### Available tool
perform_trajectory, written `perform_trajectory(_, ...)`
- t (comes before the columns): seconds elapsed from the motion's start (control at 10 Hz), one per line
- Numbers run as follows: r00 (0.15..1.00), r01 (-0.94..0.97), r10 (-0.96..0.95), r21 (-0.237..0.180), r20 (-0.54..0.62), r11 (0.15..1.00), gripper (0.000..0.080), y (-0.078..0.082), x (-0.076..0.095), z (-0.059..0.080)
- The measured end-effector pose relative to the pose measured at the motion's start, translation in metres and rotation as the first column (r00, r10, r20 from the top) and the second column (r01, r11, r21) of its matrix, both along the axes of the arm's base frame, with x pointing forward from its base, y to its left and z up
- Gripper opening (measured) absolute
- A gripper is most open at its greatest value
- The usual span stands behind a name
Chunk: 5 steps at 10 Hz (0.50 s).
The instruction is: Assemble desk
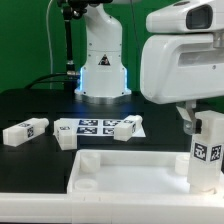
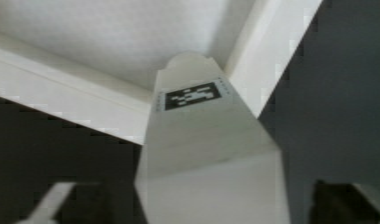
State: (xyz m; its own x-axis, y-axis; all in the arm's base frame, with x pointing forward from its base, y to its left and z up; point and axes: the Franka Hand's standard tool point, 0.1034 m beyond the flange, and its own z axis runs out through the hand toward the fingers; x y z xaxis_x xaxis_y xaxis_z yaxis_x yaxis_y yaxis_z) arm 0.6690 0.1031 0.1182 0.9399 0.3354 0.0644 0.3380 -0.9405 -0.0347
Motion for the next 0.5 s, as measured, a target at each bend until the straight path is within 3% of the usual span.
perform_trajectory(0.2, 1.000, 0.001, -0.001, -0.001, 0.000, 1.000, 0.0288, -0.0008, 0.0001, -0.0001)
perform_trajectory(0.5, 1.000, 0.027, -0.027, 0.001, -0.002, 1.000, 0.0289, -0.0012, 0.0001, -0.0002)
